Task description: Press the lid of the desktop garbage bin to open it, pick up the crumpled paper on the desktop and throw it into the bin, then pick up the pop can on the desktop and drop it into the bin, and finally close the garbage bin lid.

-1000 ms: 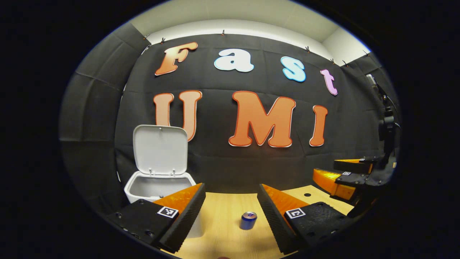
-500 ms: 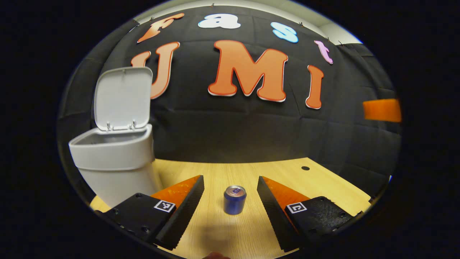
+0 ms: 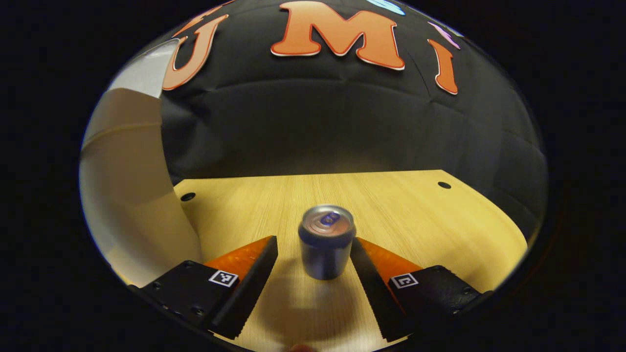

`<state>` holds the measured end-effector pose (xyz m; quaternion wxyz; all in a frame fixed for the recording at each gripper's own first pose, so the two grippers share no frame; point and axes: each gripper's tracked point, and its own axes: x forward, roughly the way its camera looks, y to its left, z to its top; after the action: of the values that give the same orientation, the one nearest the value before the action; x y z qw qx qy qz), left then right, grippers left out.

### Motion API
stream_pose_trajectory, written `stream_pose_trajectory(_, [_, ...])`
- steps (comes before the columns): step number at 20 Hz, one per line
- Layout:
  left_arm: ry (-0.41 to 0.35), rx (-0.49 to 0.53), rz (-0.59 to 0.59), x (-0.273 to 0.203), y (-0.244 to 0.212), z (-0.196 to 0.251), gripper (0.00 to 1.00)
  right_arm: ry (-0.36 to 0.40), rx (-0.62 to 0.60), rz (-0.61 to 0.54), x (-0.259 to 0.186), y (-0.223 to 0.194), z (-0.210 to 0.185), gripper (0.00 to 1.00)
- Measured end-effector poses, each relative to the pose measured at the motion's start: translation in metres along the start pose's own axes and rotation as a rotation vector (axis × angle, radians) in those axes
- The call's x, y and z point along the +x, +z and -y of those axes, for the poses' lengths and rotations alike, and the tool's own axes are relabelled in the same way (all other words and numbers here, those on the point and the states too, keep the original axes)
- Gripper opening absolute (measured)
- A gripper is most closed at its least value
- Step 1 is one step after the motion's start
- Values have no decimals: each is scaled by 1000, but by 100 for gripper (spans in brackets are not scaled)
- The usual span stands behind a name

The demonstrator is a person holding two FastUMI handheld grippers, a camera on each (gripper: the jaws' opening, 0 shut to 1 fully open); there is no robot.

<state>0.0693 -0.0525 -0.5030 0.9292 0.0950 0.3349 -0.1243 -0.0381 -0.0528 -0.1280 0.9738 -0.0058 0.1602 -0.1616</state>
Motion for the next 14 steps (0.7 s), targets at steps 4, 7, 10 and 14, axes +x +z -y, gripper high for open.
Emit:
stream_pose_trajectory(4, [-14,58,-24,19,2,9,98,-34,-12,-18,1,-5,11,94])
stream_pose_trajectory(7, [-26,86,-32,32,-3,12,98,-38,-19,-25,0,-6,13,94])
stream_pose_trajectory(10, [-38,83,-21,29,2,9,89,-37,-19,-28,2,-7,12,94])
stream_pose_trajectory(14, [-48,77,-5,21,17,5,85,-17,-9,-26,6,-7,4,94])
